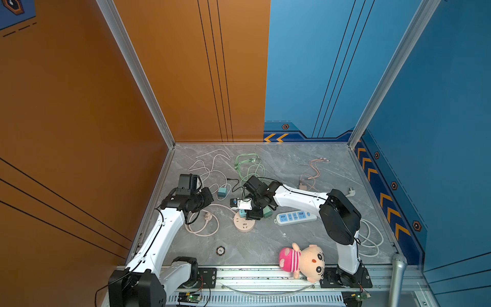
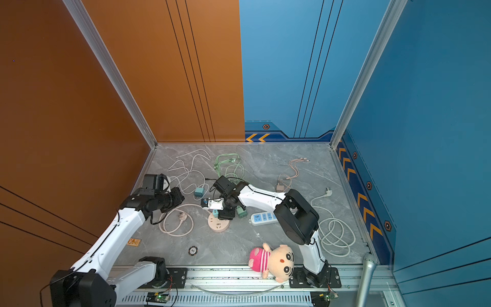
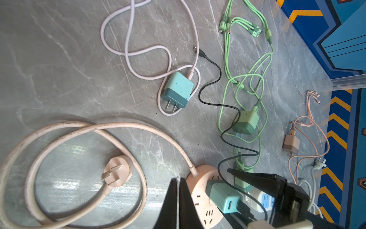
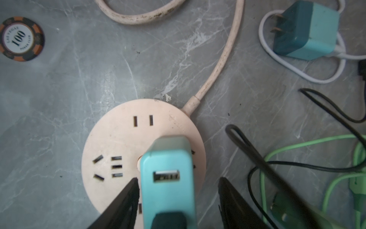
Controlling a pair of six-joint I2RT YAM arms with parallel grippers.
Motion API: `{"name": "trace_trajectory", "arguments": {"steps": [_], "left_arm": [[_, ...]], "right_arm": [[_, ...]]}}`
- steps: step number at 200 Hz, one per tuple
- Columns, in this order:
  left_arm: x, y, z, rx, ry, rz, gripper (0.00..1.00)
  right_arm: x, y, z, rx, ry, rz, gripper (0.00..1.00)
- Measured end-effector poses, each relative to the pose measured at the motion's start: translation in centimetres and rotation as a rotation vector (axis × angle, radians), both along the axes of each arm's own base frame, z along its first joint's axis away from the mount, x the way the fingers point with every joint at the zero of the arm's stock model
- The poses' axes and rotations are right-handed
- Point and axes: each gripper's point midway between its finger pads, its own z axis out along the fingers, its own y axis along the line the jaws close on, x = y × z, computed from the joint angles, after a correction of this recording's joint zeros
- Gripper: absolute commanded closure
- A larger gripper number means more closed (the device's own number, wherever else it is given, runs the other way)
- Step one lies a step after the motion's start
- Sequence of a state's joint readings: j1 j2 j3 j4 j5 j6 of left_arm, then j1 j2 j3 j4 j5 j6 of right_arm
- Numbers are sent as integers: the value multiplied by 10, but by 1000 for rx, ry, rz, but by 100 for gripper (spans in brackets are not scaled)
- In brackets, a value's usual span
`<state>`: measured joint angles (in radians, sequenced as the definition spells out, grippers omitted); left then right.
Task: Insert plugs into power strip
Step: Press the plug into the socket, then pick up the plug from the middle-left of the table.
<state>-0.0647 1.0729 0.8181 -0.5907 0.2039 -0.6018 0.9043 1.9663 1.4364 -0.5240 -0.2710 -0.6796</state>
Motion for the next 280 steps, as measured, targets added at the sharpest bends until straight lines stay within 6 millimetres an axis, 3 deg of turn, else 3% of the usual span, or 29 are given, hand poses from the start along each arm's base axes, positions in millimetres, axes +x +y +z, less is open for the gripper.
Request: {"name": "trace_trajectory", "arguments": {"steps": [53,86,133,190,244,280], "left_arm": [[0,-8,-7,4,27,-27,91],[7,-23,-15,27,67,-75,90],[34,-36,-25,81,116,-101,90],[64,-42,-63,109,191,-93,88],[92,-46,-79,118,199,-78,58],[96,-40,-83,155,200,-62,54]], "right_arm": [[-6,-6,38,45,-71,-8,27],[-10,-23,50,45,-98,-49,27],[-9,-65,67,45,-135,-141,27],[16,-93,108,172,-171,-315,23],[34,-98,137,362,-151,-442,13],[38,-97,147,444,-99,-467,12]]}}
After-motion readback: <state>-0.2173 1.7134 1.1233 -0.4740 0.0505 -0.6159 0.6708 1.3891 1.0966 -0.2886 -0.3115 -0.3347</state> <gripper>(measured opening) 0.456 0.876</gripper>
